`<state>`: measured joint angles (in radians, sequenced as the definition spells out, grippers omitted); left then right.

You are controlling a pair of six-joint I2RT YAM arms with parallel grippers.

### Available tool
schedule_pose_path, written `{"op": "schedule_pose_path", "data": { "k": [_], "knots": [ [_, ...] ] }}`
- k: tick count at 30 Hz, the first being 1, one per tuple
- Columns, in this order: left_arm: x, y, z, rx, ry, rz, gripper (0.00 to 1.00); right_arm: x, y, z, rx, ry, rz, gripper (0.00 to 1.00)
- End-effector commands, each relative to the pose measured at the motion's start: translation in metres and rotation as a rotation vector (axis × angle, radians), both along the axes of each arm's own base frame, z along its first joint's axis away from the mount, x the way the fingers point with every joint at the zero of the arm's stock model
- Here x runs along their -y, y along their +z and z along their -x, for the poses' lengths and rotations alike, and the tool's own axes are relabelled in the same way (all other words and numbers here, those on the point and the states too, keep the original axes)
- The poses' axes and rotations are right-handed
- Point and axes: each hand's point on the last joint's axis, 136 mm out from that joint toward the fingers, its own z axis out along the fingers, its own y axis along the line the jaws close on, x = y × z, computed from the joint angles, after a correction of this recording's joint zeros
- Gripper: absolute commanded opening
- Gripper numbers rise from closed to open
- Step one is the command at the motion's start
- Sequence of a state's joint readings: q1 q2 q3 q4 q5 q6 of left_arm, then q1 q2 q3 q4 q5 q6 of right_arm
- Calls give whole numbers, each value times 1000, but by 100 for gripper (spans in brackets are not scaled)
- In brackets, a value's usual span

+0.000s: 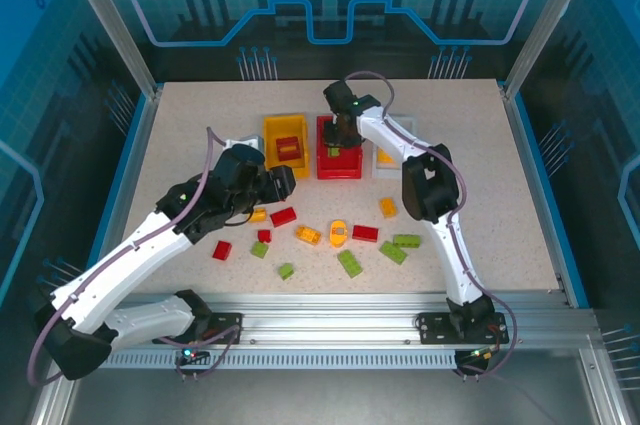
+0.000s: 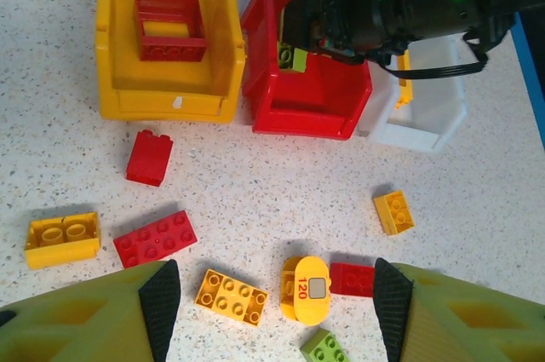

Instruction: Sort the legos into containers by color

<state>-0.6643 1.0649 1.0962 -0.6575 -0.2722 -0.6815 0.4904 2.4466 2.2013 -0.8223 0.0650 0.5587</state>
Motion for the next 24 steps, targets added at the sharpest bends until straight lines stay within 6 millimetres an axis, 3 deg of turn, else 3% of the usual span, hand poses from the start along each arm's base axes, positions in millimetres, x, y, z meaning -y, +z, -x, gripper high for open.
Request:
{"op": "schedule_pose_path", "data": {
  "k": [1, 6, 11, 14, 19, 24],
  "knots": [
    [0, 4, 3, 5, -9, 23, 65, -5, 10, 1, -5, 23, -25, 37],
    [-3, 1, 5, -2, -2, 13, 64, -2, 41, 4, 44, 17, -39, 49],
    [-13, -9, 12, -40, 24, -28, 64, 7, 95, 15, 141, 7, -50, 48],
    [-22, -20, 18, -77, 45, -60, 64, 11, 130, 33, 224, 18, -42, 47],
    [-36, -43, 32, -153, 86, -93, 64, 5, 163, 91, 348, 109, -55, 49],
    [-87, -89, 59, -308, 303, -186, 70, -24, 153, 181, 399, 300, -89, 52]
  ]
}}
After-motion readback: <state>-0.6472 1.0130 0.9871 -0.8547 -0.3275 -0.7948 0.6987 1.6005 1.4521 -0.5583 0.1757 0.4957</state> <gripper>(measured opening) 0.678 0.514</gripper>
